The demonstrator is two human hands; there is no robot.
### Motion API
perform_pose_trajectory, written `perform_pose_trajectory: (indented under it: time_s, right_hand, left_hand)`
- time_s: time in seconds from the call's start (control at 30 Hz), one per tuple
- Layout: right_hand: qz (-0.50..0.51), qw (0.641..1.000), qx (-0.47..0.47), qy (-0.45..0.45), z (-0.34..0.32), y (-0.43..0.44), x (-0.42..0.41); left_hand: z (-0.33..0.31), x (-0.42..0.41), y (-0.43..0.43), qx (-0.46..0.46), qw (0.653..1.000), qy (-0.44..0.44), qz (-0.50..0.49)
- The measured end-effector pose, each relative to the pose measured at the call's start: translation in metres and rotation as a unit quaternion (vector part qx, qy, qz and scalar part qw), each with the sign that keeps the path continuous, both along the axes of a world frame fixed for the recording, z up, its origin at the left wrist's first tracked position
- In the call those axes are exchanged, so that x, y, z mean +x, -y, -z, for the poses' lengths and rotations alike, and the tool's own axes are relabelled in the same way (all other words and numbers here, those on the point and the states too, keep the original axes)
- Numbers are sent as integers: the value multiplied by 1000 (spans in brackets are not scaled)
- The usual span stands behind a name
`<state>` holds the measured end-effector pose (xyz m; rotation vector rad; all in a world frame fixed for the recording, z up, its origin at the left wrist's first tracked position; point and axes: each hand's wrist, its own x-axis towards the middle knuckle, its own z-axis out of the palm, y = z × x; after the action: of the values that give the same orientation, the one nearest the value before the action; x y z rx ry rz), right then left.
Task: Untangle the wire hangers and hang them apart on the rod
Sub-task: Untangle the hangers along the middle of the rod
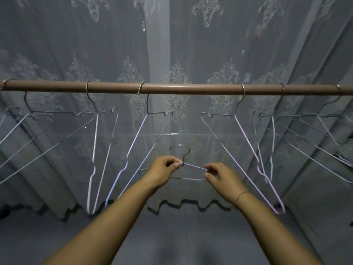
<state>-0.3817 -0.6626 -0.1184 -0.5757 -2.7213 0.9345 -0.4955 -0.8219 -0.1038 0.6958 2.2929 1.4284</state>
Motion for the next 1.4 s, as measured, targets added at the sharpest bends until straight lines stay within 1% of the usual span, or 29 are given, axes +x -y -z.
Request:
perform_pose_trajectory:
  time_s: [0.1,0.17,0.23,0.27,0.33,0.37,0.4,0.43,0.47,0.53,0.57,0.6,0.67,0.87,0.97,1.17,1.33,1.4]
  right_hand:
    - [-22,997,-71,9,-5,6,16]
    - [-32,986,-161,-4,-7,10,27]
    - [-27,966,-256,-24,-8,13,37]
    - [-18,959,-280,-38,-10,14,41]
    - [2,952,-297,-73,-12,17,48]
    - [7,951,-295,-92,-13,18,51]
    - [11,950,-290,-111,-14,20,54]
    - [15,950,-285,-129,-16,22,56]
    - [21,950,-274,-146,-17,23,58]
    - [32,953,-246,-177,-22,25,58]
    - [34,952,-238,-191,-26,25,57]
    - [36,950,-233,-206,-31,26,56]
    - [36,947,-219,-231,-44,26,49]
    - [29,948,-174,-265,-76,20,20]
    - [40,954,-153,-257,-79,18,8]
    - [54,956,-165,-236,-64,16,0]
    - [58,962,-174,-203,-62,14,4]
    - [62,966,-162,-194,-63,14,6]
  left_hand:
    - [2,4,-9,31,998,-20,-41]
    - [2,9,-15,26,996,-53,-67]
    - [-1,15,-21,37,989,-92,-107]
    - [-5,19,-23,52,984,-102,-138]
    - [-15,32,-25,88,968,-104,-212]
    - [-18,39,-27,106,961,-94,-237]
    - [-22,45,-30,128,958,-65,-247]
    - [-26,51,-34,150,958,-12,-242]
    - [-32,57,-37,177,957,56,-221]
    - [-44,69,-44,229,946,178,-148]
    - [-50,72,-46,245,940,208,-113]
    - [-56,74,-48,258,937,216,-89]
    - [-69,73,-51,279,935,207,-72]
    - [-99,51,-62,309,932,172,-72]
    - [-104,42,-67,298,936,171,-78]
    - [-94,37,-74,273,938,193,-97]
    - [-87,37,-76,261,940,195,-100]
    - [-85,36,-73,255,943,187,-102]
